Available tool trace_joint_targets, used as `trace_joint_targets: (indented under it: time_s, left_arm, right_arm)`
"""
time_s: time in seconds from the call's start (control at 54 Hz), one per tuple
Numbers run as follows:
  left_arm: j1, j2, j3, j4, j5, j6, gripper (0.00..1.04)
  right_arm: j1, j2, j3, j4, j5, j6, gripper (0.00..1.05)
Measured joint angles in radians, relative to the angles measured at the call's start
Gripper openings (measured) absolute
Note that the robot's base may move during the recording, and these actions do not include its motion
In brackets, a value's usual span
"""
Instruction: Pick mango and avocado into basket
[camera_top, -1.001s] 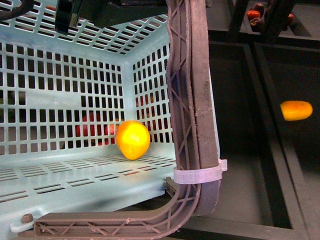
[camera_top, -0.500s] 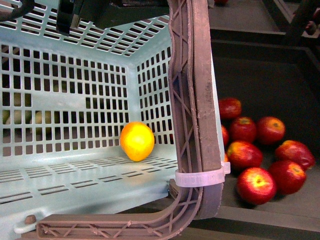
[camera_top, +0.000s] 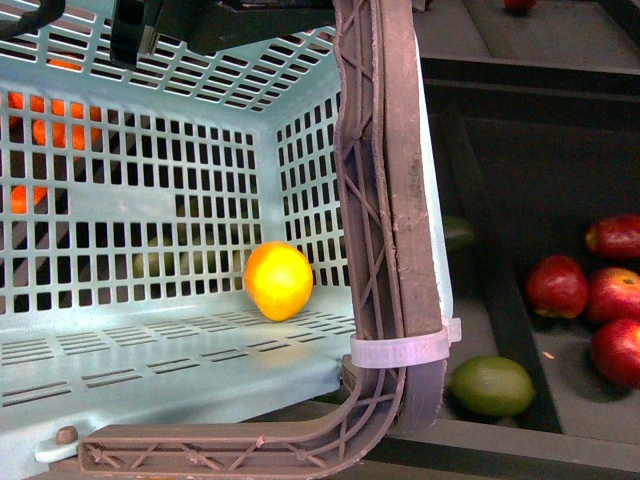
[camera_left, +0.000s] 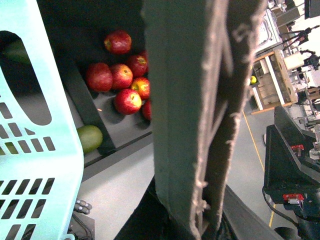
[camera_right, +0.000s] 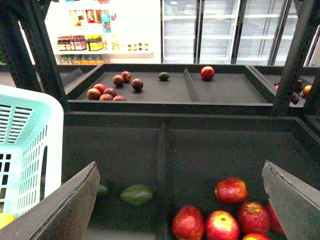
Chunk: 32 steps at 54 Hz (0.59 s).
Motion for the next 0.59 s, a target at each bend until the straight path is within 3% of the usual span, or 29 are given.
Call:
trace_joint_targets:
  time_s: [0.593]
  left_arm:
    - [0.001, -0.003, 0.0, 0.0, -0.001, 0.005, 0.11]
  right_arm:
    - [0.0, 0.002, 0.0, -0.001, -0.005, 0.0, 0.97]
